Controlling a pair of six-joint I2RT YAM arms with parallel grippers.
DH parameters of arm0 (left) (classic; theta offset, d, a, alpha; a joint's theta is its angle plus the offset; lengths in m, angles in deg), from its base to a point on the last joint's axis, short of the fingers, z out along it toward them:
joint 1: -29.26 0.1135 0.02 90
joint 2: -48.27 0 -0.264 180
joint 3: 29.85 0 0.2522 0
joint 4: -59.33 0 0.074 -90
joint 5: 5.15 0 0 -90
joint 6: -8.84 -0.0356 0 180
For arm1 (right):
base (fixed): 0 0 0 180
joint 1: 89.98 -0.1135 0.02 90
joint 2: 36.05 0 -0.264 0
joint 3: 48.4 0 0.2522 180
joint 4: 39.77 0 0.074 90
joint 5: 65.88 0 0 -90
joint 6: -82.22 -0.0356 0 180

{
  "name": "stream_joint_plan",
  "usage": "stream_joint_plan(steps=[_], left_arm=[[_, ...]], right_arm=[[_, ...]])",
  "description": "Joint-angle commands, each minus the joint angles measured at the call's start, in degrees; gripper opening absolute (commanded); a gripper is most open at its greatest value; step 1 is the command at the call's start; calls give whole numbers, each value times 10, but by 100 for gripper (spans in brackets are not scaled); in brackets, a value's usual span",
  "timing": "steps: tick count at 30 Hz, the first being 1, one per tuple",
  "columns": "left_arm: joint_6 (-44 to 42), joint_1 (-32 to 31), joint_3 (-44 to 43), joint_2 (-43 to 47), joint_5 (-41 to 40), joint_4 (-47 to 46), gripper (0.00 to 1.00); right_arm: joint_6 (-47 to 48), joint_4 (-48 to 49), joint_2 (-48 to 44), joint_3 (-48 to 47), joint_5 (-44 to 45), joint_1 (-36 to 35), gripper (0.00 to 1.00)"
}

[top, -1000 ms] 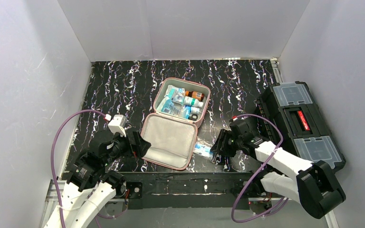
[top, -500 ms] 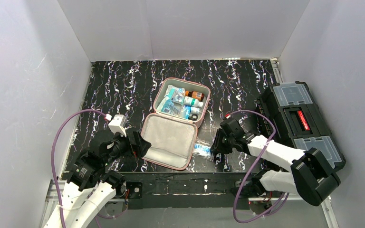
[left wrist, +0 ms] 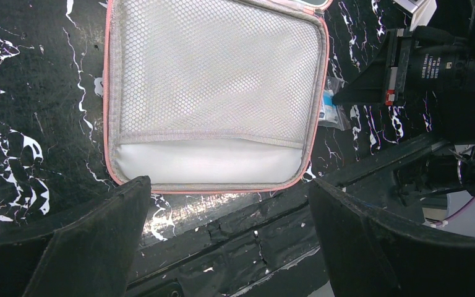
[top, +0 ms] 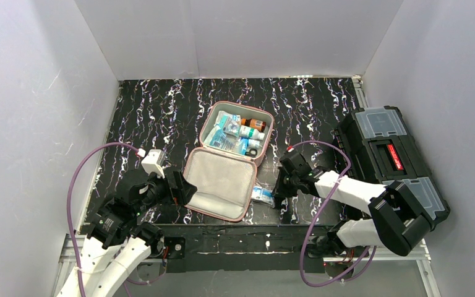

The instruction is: Organize the medicine kit

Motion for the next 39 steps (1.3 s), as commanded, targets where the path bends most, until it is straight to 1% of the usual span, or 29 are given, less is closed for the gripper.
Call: stream_joint_plan(steps=[1, 10, 17, 22, 25, 31, 35, 39], left_arm=[[-3, 3, -4, 0, 3, 0, 99], [-3, 3, -4, -9, 5, 0, 99], [-1, 3, -14, -23, 16, 5, 99], [-7, 4, -29, -31, 56, 4, 100], [5, 3, -30, -35, 86, -3, 99], [24, 3, -35, -43, 188, -28, 100], [40, 3, -47, -36, 221, -32, 99], [78, 3, -38, -19, 253, -56, 100]], right_arm=[[7, -46, 3, 29, 45, -4, 1], [3, -102, -130, 29, 57, -4, 1], [9, -134, -213, 20, 32, -5, 1], [20, -162, -272, -1, 10, -5, 1], [29, -178, -298, -27, -13, -5, 1], [55, -208, -315, -97, -75, -7, 1], [63, -216, -328, -136, -117, -7, 1], [55, -211, -336, -172, -158, -7, 1]])
